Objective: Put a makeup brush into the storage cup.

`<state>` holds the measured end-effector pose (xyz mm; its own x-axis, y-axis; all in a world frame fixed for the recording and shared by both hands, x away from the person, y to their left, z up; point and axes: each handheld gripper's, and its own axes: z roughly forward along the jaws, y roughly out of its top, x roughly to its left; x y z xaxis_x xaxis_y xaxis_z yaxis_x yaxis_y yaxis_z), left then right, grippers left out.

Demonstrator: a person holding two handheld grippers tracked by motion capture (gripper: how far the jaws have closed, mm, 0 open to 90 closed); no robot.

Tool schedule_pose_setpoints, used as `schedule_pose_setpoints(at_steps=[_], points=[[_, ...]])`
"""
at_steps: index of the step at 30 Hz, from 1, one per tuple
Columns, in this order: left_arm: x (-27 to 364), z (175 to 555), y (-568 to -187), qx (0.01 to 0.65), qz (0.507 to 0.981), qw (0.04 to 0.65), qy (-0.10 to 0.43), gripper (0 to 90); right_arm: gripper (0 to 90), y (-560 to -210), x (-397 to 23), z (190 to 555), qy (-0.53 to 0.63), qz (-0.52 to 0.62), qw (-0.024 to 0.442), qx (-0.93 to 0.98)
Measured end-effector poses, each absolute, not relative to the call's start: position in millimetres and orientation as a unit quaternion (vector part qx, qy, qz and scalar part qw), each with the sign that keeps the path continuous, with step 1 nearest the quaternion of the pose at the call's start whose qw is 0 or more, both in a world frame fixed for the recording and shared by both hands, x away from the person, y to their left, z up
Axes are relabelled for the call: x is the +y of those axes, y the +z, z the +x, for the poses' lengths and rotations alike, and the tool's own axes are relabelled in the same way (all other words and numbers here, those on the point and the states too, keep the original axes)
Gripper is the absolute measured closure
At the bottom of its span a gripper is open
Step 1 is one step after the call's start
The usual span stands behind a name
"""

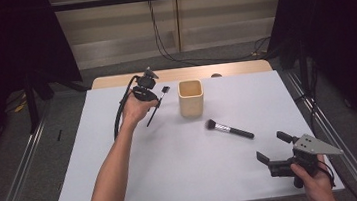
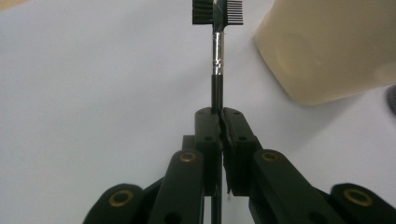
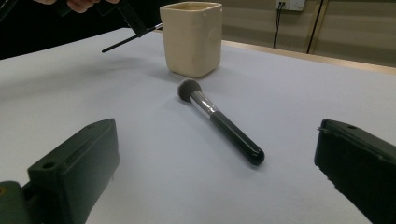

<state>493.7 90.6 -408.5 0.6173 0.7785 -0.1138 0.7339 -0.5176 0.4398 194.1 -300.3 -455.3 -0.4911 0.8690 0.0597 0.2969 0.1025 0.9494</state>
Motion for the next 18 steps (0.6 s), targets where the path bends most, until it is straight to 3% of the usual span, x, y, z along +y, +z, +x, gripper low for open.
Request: schedule_pose_setpoints(at_steps=[18], points=[[113,480,-406,0.433,0.838,0.319,0.087,85.8,0.0,-455,-301,195,0.523,0.426,0.278,0.684]])
